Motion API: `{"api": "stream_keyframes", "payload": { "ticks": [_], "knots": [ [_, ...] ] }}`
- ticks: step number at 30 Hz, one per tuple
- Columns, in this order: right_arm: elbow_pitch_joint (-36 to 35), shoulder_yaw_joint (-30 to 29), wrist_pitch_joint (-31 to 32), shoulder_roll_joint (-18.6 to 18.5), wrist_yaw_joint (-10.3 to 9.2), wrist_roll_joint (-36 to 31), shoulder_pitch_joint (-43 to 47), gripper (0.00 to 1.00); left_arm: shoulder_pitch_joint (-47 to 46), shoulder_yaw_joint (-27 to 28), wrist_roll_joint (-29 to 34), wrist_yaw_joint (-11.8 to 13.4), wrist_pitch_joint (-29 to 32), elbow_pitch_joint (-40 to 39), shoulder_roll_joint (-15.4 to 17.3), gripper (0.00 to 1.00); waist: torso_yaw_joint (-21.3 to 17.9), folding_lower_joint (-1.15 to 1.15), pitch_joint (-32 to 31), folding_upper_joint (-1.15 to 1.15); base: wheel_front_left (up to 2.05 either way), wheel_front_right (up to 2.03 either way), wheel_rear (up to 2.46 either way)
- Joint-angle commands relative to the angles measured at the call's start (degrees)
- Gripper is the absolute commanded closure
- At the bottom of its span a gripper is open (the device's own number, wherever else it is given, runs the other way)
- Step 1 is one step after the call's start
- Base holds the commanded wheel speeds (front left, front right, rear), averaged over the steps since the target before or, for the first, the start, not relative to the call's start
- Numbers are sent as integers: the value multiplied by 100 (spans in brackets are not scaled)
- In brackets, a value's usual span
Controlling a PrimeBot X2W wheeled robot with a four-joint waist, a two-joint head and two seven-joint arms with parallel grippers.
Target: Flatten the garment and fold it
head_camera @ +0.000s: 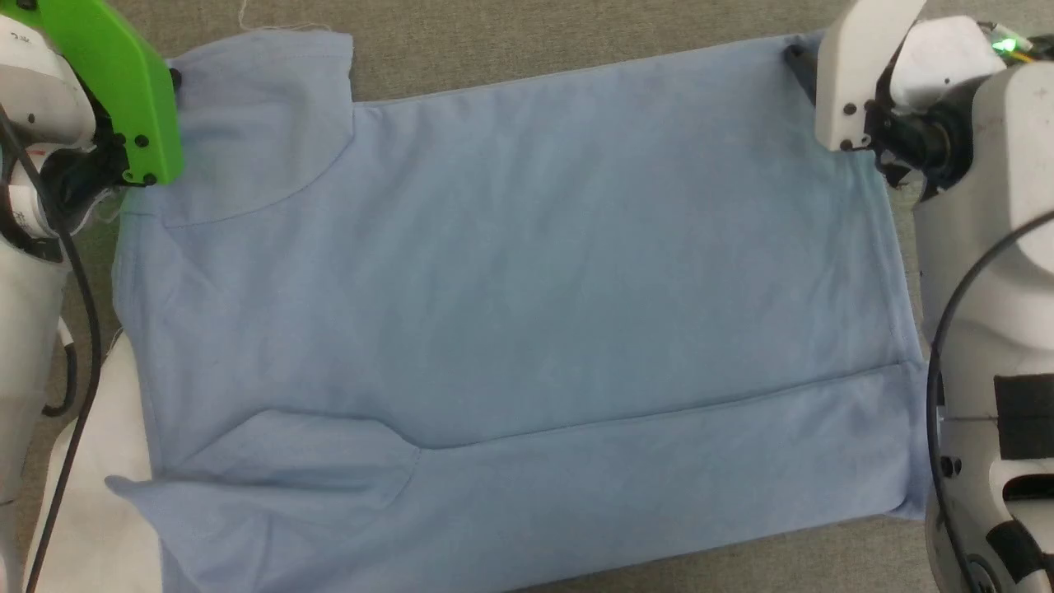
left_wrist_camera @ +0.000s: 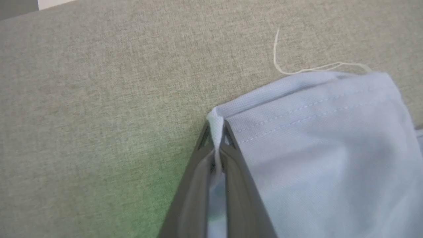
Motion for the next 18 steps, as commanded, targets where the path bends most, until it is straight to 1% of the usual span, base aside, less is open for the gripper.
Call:
{"api": "stream_keyframes", "payload": {
  "ticks": [1,2,4,7,10,12,15,18],
  "knots": [
    [126,-4,228,11,-8,-131,-31,97,72,-69,-17,-38,-2,126,-37,100,39,0,18,0,0,0,0],
    [139,-15,356,12,-8,-192,-47,100,63,-67,-28,-62,-57,139,-59,100,54,0,15,0,0,0,0],
    [94,-9,477,13,-8,-229,-33,100,57,-57,-41,-110,-195,167,-95,100,74,0,-5,0,0,0,0],
    [-86,107,255,13,-8,-167,70,100,80,-7,-5,-197,-612,182,-124,100,93,0,-88,0,0,0,0],
    [-317,292,-341,-8,-8,28,327,100,212,110,70,-315,-1376,152,-139,100,114,0,-284,0,0,0,0],
    [-479,470,-841,-97,-8,194,556,100,403,205,84,-385,-1923,95,-168,100,136,0,-464,0,0,0,0],
    [-701,735,-1659,-335,-8,423,980,100,878,342,78,-444,-2721,-84,-229,100,209,0,-821,0,0,0,0],
    [-891,1010,-2295,-594,-8,666,1427,100,1441,456,22,-484,-3315,-340,-277,100,306,0,-1190,0,0,0,0]
  ]
}}
